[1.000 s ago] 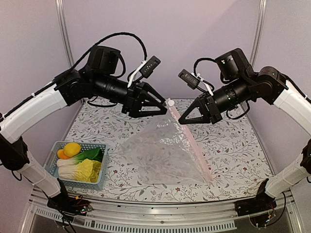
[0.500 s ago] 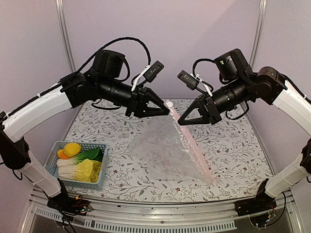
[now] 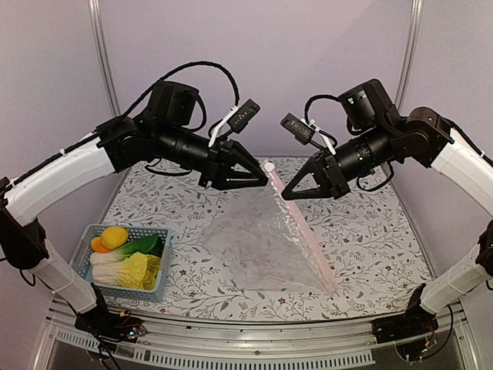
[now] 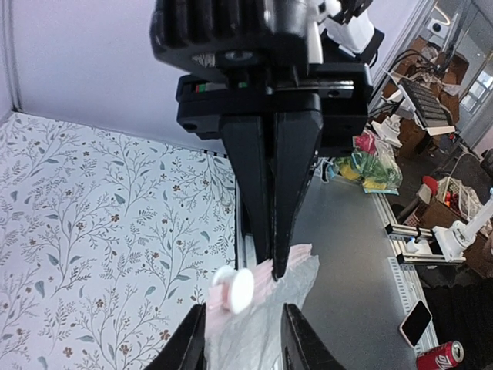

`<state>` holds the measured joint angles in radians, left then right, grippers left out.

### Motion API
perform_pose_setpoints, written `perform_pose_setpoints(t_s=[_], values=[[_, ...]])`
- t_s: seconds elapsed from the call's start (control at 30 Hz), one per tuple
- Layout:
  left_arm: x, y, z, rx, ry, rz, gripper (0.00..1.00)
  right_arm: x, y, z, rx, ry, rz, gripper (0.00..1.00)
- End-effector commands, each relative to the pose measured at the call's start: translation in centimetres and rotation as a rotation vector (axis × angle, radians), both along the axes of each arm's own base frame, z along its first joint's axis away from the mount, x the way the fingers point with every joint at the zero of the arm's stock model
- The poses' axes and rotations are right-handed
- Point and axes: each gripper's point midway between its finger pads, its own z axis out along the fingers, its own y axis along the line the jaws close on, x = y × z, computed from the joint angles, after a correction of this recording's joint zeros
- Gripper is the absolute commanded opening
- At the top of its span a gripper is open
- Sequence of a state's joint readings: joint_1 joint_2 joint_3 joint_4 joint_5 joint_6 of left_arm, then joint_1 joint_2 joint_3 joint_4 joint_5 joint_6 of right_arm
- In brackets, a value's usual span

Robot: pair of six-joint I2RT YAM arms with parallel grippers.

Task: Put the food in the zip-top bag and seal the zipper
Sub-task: Pass from the right arm to the left

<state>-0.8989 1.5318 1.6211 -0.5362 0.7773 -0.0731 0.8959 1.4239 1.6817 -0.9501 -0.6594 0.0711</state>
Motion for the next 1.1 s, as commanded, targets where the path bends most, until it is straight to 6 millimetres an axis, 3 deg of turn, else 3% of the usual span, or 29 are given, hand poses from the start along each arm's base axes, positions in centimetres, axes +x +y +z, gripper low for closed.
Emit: perform_pose_setpoints(t_s=[0.0,0.37,0.5,0.63,0.8,1.07], values=[[0.4,1.0,0.4,-0.009,-0.017,0.018,0.30,0.0,-0.2,0.5,0.019,-0.020,-0.012,0.00],[0.3,1.8,0.7,-0.012,-0.025,-0.001,0.00,0.2,-0.3,0.5,0.017,-0.025,-0.029,0.01],[-0.2,1.9,0.7,-0.017,-0.027,-0.030,0.00,0.6,0.2,0.8,0.041,-0.021,-0.049,0.14],[-0.7,1.8,0.1,-0.006,-0.014,-0.055,0.00,1.2,0.8,1.5,0.086,-0.023,-0.074,0.38],[-0.9,1.9,-0.4,-0.001,-0.026,-0.074,0.00,2.2,1.4,2.5,0.132,-0.047,-0.114,0.54],[-0.5,1.9,-0.7,0.009,-0.022,-0.052,0.00,2.2,2.6,3.4,0.157,-0.105,-0.124,0.56]])
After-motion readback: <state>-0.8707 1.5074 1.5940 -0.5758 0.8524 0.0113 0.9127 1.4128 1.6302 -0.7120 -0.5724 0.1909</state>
